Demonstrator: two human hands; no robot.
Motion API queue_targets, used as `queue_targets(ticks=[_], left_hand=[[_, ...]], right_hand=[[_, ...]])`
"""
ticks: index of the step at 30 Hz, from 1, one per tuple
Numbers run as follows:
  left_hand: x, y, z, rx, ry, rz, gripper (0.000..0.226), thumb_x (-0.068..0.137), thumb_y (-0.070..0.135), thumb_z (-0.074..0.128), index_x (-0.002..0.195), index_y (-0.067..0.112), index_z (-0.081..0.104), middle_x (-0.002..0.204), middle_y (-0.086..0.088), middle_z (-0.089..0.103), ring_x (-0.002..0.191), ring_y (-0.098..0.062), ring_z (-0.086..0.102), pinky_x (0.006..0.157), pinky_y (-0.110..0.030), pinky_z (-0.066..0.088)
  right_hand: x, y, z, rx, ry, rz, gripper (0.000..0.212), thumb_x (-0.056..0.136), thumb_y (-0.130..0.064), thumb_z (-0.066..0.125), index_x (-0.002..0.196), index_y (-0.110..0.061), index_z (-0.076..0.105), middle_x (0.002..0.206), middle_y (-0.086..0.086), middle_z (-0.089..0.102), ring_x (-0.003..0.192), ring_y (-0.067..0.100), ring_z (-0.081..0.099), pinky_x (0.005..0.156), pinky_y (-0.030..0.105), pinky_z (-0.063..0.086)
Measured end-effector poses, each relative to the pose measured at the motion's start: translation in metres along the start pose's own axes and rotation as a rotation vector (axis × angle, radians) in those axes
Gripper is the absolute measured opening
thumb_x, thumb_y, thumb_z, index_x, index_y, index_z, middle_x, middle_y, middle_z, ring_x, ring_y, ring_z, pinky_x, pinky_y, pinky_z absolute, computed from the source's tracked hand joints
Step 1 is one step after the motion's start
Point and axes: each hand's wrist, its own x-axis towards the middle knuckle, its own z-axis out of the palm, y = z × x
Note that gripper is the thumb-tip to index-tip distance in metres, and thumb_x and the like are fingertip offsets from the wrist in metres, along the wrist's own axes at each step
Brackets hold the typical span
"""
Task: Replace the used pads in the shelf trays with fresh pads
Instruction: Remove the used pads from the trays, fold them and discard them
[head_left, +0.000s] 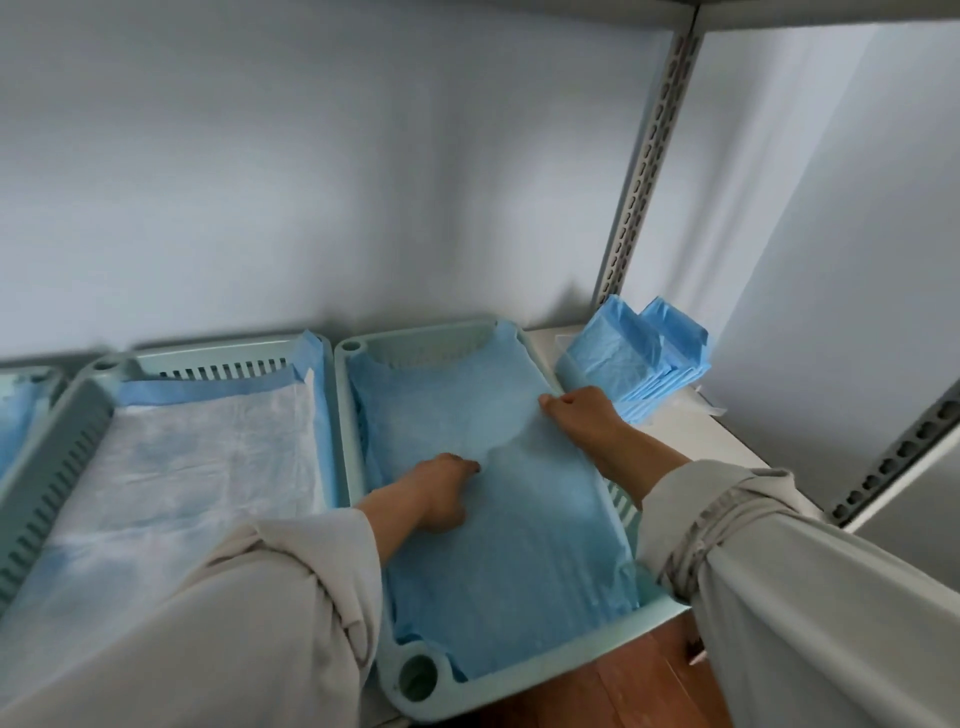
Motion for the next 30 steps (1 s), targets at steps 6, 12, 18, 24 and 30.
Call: queue_targets(ticks=[6,12,18,24,30], left_hand=[[-0.029,-0.003,-0.014,-0.156,0.040,-0.048,0.059,0.096,0.018,0.050,0.149,0.012,0.026,0.155,-0.008,0.028,0.142,-0.022,0.030,0.115,-0.029,0.023],[-0.048,-0.004,-0.021,-0.208,0.211,-0.034,0.049,0.096,0.020,0.050,0.143,0.015,0.038,0.147,-0.007,0.041,0.134,-0.021,0.042,0.112,-0.029,0.031],[-0.048,0.021,-0.028,-0.242,0.481,0.079,0.049,0.092,0.029,0.058,0.139,0.029,0.045,0.136,0.004,0.053,0.127,-0.016,0.048,0.105,-0.031,0.039],[-0.037,0.043,-0.036,-0.231,0.579,0.126,0.029,0.092,0.031,0.056,0.120,0.029,0.063,0.120,0.008,0.065,0.114,-0.013,0.058,0.096,-0.029,0.045],[-0.033,0.049,-0.039,-0.269,0.565,0.179,0.031,0.090,0.033,0.058,0.121,0.028,0.062,0.113,0.003,0.067,0.109,-0.016,0.060,0.091,-0.028,0.044]], right_hand=[[-0.025,-0.017,-0.023,0.167,-0.091,0.063,0.028,0.088,-0.004,0.055,0.110,0.014,0.060,0.105,0.026,0.063,0.087,0.032,0.062,0.079,0.040,0.053],[-0.044,-0.024,-0.037,0.221,-0.015,0.010,0.023,0.087,-0.010,0.058,0.102,0.007,0.063,0.097,0.018,0.061,0.083,0.024,0.057,0.073,0.033,0.048],[-0.055,-0.021,-0.040,0.067,0.033,-0.157,0.010,0.087,-0.015,0.066,0.081,-0.008,0.070,0.081,0.007,0.059,0.060,0.008,0.047,0.055,0.018,0.037],[-0.058,-0.025,-0.057,-0.013,-0.112,-0.131,0.032,0.084,0.002,0.066,0.114,-0.007,0.066,0.094,0.006,0.062,0.066,0.003,0.050,0.053,0.012,0.037],[-0.058,-0.021,-0.056,0.136,-0.081,-0.246,0.043,0.078,0.015,0.063,0.116,-0.005,0.061,0.076,0.003,0.059,0.068,0.007,0.057,0.059,0.008,0.046]])
